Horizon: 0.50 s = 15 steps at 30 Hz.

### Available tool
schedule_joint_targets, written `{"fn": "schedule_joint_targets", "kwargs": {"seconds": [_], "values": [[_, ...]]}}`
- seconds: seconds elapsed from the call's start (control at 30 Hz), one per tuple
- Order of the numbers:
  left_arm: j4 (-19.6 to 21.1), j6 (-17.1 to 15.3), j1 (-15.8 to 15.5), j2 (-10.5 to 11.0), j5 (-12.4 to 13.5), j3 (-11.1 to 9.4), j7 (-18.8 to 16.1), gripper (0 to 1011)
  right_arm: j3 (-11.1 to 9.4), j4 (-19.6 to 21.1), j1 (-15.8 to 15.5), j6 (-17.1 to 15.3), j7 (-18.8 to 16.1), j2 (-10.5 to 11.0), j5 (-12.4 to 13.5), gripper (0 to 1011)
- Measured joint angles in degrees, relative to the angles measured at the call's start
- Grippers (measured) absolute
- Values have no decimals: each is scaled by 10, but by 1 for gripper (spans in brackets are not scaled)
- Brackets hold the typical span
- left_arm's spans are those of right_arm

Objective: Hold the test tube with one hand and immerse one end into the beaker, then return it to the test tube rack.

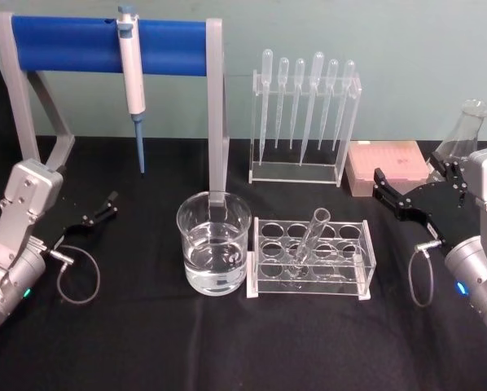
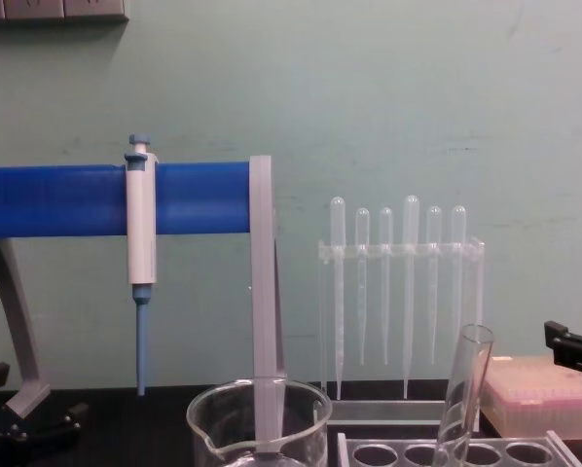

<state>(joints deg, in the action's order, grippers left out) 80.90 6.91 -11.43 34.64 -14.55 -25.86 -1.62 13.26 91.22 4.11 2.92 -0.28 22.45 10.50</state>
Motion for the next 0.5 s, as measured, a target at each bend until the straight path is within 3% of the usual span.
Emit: {"fn": "schedule_joint_targets", "kwargs": {"seconds": [0.5], "values": [[0,0,0,0,0,0,0,1000,0,1,0,0,0,1,2,1003]]}}
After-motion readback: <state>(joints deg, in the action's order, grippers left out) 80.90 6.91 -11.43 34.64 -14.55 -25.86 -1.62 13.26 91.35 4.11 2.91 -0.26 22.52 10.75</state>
